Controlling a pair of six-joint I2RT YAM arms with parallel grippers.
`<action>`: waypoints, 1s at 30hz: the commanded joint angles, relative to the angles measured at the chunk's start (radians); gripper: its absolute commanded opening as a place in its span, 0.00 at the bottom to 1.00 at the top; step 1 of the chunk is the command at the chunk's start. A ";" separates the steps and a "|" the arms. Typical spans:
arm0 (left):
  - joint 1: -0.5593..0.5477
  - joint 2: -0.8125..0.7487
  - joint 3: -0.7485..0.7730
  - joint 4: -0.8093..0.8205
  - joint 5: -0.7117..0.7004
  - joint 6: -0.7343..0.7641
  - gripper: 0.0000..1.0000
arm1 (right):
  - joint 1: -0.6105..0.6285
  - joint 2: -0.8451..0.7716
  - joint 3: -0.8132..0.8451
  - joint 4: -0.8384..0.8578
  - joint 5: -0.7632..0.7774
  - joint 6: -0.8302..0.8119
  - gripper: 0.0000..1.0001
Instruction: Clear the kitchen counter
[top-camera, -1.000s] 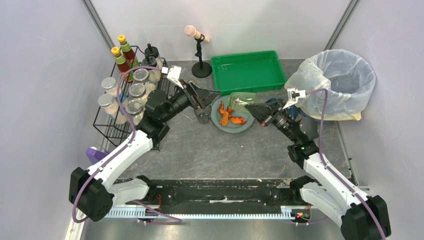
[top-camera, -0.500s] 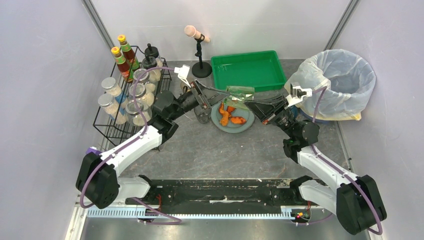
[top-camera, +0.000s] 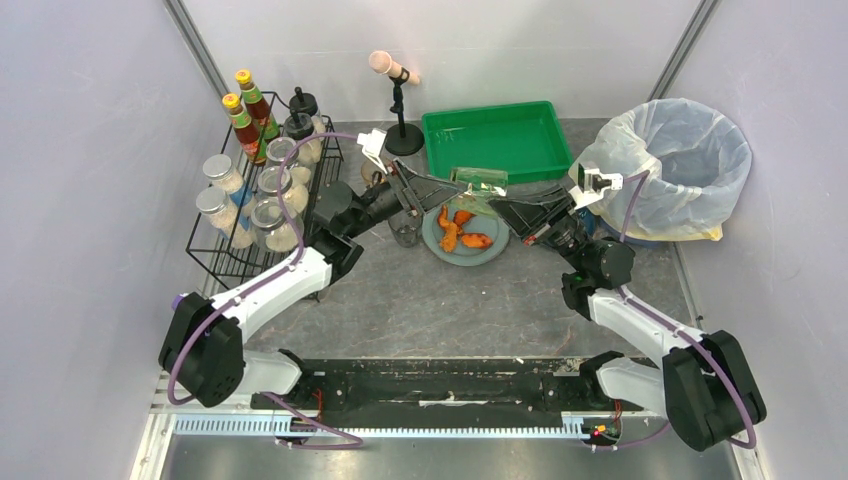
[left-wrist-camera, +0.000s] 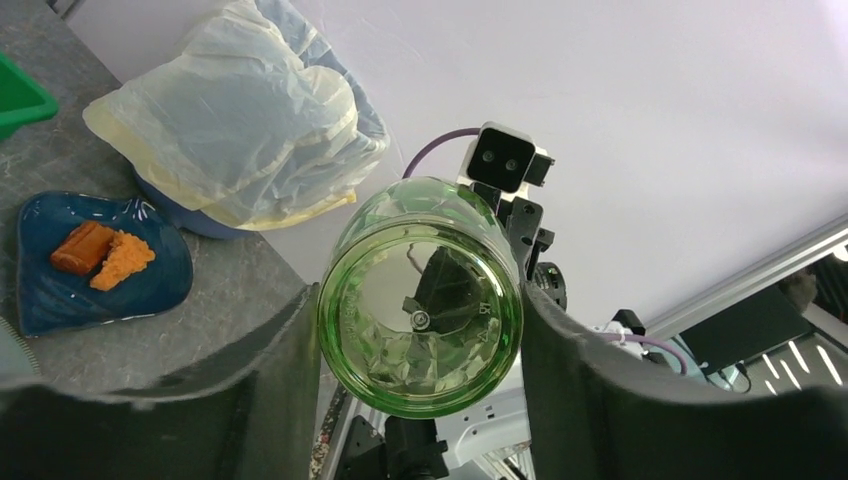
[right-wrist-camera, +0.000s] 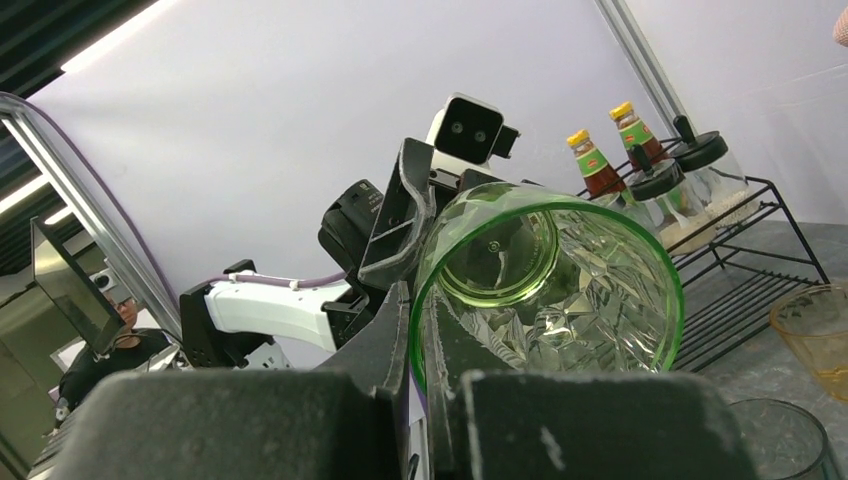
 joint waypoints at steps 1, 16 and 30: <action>-0.007 0.012 0.054 0.085 -0.008 -0.040 0.51 | -0.003 0.008 0.035 0.057 -0.020 -0.003 0.01; -0.002 0.033 0.293 -0.517 -0.263 0.543 0.03 | -0.078 -0.245 0.016 -0.680 0.143 -0.428 0.86; 0.036 0.432 0.745 -0.763 -0.631 0.952 0.02 | -0.078 -0.402 0.146 -1.257 0.437 -0.863 0.98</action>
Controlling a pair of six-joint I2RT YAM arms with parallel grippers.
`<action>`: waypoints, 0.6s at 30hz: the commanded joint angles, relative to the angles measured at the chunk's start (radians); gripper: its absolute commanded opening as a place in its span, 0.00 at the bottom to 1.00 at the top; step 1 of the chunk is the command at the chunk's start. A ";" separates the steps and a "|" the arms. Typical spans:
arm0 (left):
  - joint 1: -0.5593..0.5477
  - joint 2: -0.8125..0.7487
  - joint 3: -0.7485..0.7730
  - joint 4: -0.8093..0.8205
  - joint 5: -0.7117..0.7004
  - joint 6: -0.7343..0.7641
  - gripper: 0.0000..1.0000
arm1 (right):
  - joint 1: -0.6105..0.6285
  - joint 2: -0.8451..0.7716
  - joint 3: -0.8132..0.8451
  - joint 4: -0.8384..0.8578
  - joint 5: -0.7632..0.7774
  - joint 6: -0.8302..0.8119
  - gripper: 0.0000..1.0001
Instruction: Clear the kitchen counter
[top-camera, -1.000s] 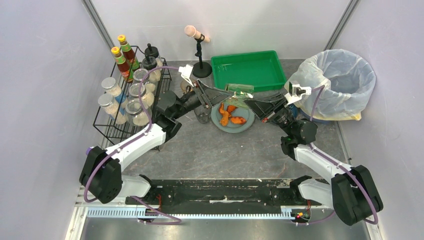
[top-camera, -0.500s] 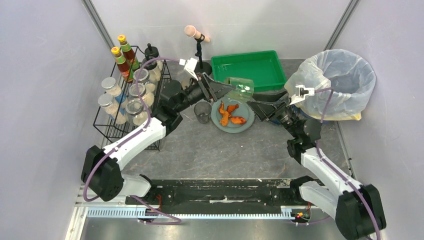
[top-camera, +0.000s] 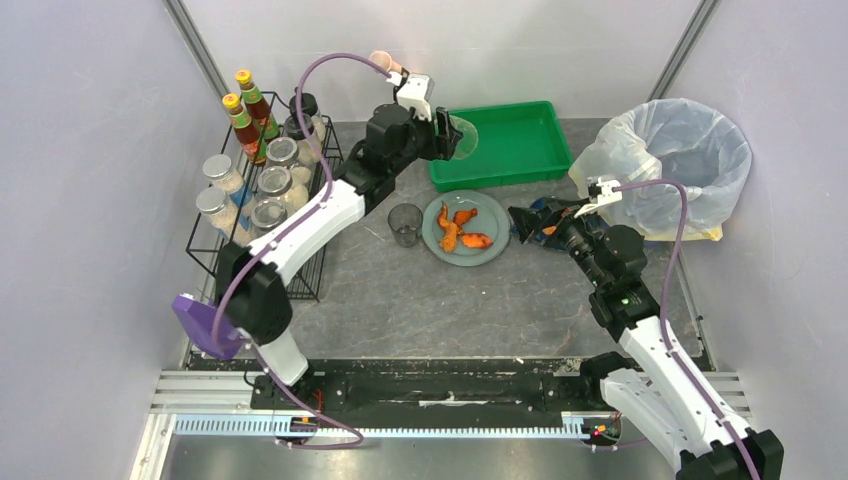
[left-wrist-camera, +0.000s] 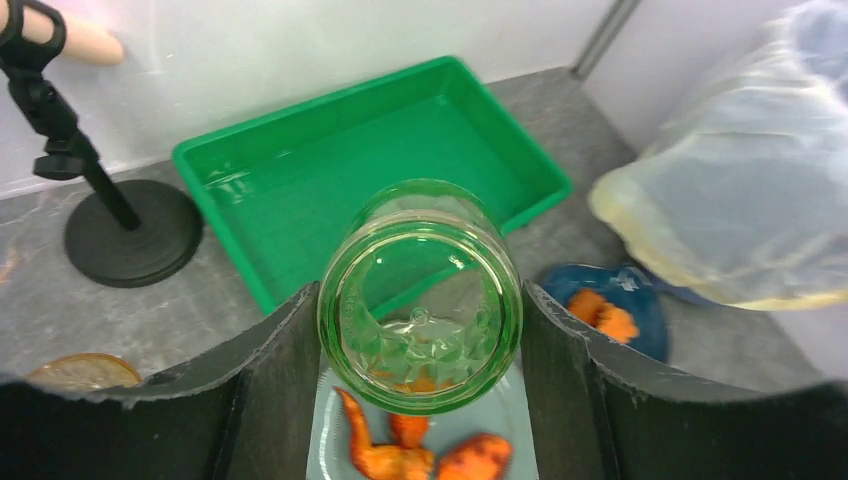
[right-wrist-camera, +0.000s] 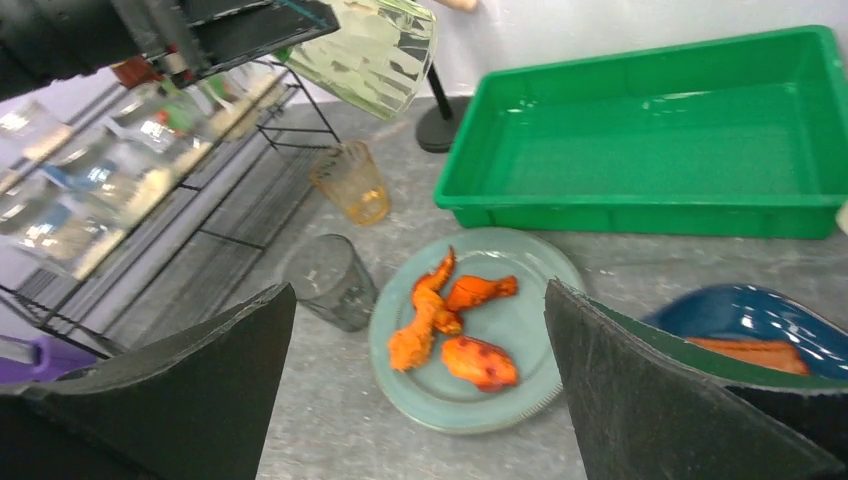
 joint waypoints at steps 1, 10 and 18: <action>0.032 0.134 0.150 -0.016 -0.122 0.129 0.02 | -0.004 -0.024 0.068 -0.137 0.084 -0.147 0.98; 0.071 0.461 0.415 0.046 -0.148 0.147 0.03 | -0.004 -0.059 0.090 -0.251 0.099 -0.282 0.98; 0.096 0.682 0.557 0.169 -0.154 0.189 0.07 | -0.004 -0.093 0.086 -0.324 0.113 -0.321 0.98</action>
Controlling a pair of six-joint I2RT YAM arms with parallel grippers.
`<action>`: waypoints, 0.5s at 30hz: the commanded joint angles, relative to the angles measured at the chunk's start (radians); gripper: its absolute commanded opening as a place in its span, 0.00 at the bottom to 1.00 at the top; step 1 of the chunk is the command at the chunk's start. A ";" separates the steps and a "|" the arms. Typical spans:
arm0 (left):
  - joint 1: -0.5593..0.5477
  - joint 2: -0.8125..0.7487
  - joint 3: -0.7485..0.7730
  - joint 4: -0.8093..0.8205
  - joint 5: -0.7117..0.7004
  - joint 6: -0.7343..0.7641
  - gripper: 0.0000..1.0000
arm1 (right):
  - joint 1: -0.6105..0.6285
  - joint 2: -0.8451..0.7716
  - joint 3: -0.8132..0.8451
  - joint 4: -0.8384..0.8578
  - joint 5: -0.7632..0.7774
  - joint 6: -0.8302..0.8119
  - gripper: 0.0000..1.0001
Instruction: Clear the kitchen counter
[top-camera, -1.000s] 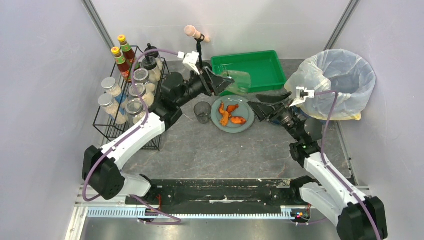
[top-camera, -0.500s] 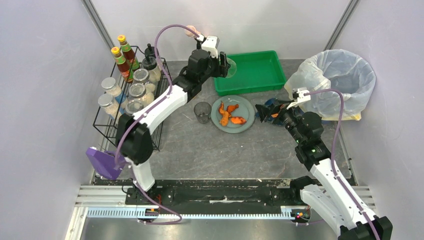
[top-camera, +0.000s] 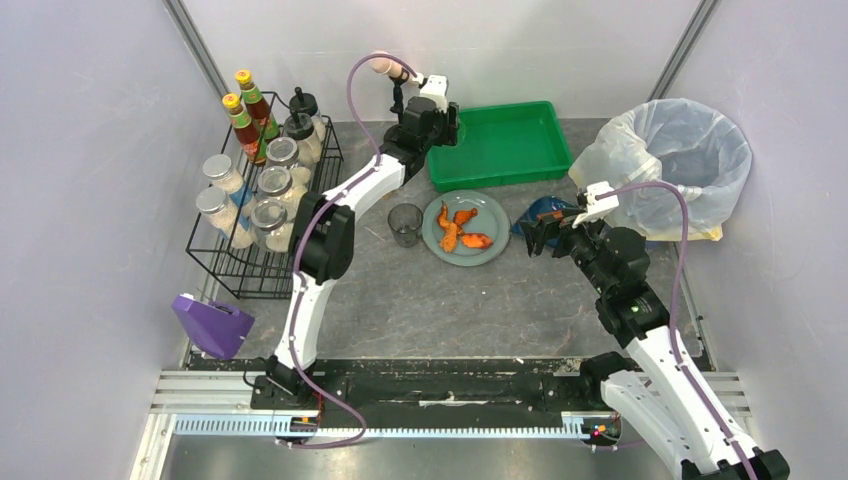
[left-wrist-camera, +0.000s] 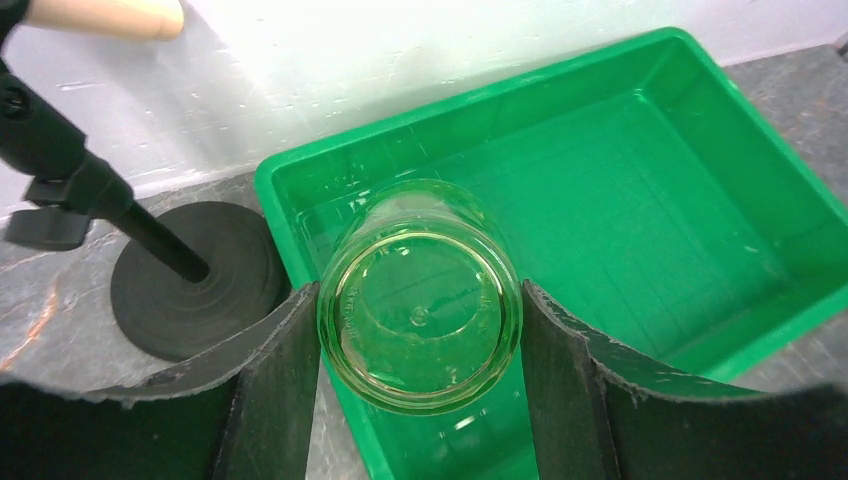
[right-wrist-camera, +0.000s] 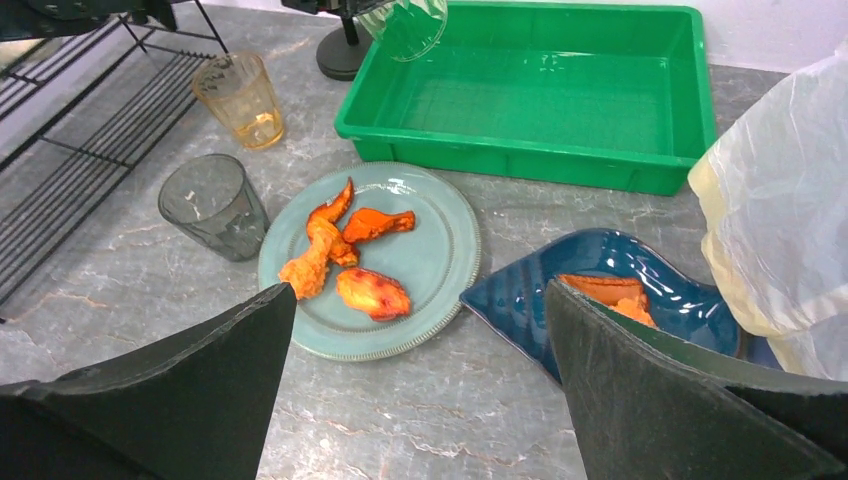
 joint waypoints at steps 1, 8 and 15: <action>0.014 0.085 0.109 0.158 -0.024 0.074 0.07 | -0.004 -0.017 0.043 -0.049 0.016 -0.052 0.98; 0.039 0.221 0.236 0.171 -0.087 0.090 0.15 | -0.004 -0.015 0.052 -0.091 0.045 -0.067 0.98; 0.055 0.273 0.271 0.168 -0.098 0.092 0.27 | -0.004 0.014 0.062 -0.093 0.064 -0.074 0.98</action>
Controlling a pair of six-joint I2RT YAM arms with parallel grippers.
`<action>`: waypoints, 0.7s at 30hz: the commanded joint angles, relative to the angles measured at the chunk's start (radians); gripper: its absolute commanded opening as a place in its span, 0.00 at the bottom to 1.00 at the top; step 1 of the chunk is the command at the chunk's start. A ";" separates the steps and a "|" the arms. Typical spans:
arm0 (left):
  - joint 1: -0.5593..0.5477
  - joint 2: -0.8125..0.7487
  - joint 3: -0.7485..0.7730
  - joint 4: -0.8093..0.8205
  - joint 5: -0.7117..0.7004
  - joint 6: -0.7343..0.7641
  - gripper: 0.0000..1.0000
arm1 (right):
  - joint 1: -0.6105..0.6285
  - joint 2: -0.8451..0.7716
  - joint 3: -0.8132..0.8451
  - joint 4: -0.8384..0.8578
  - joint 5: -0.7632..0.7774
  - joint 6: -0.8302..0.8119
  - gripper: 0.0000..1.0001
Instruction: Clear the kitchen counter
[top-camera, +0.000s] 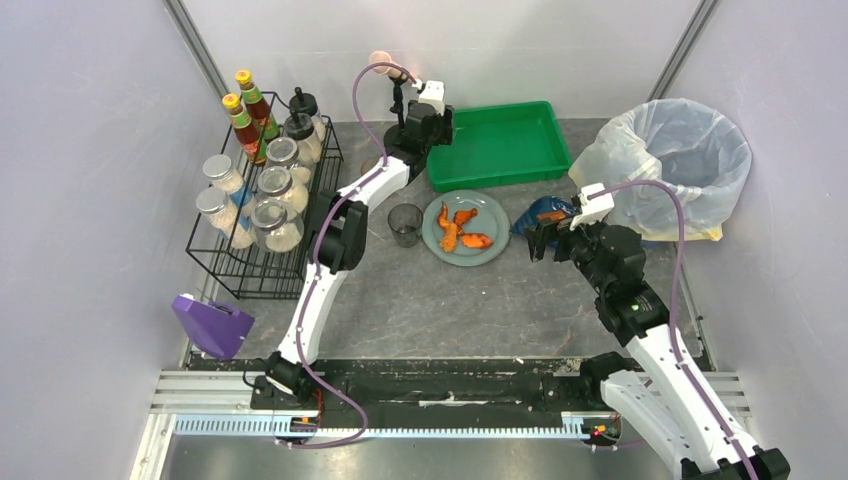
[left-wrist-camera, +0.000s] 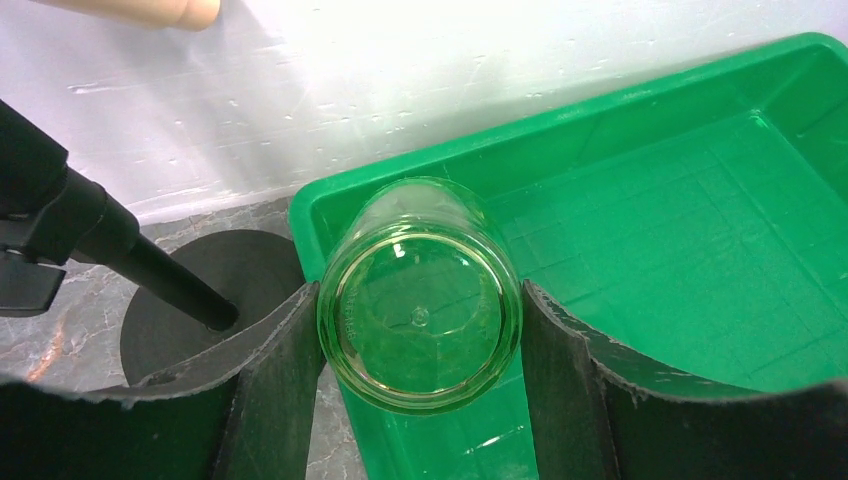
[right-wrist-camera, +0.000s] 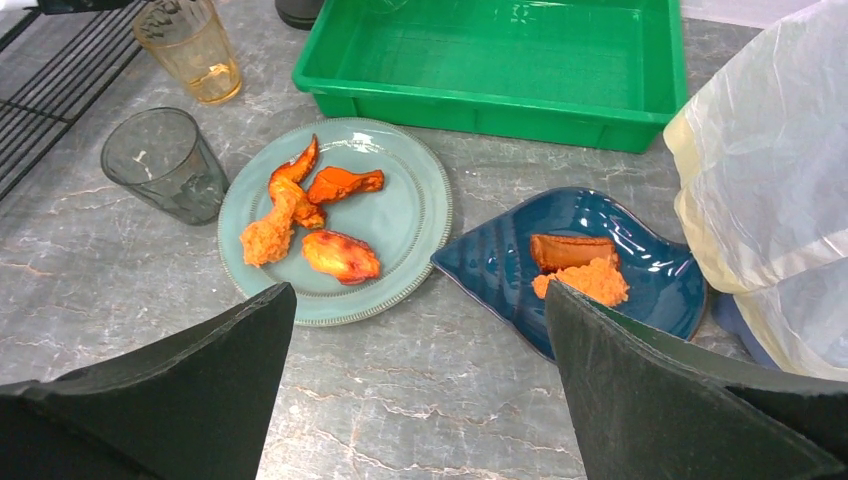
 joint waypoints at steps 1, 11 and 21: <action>0.015 0.017 0.066 0.081 -0.031 0.038 0.31 | -0.004 0.018 0.051 0.012 0.029 -0.020 0.98; 0.025 0.028 0.070 0.067 0.013 0.021 0.63 | -0.004 0.048 0.060 0.018 0.031 -0.018 0.98; 0.025 0.034 0.065 0.041 0.048 0.007 0.75 | -0.004 0.041 0.054 0.016 0.031 -0.010 0.98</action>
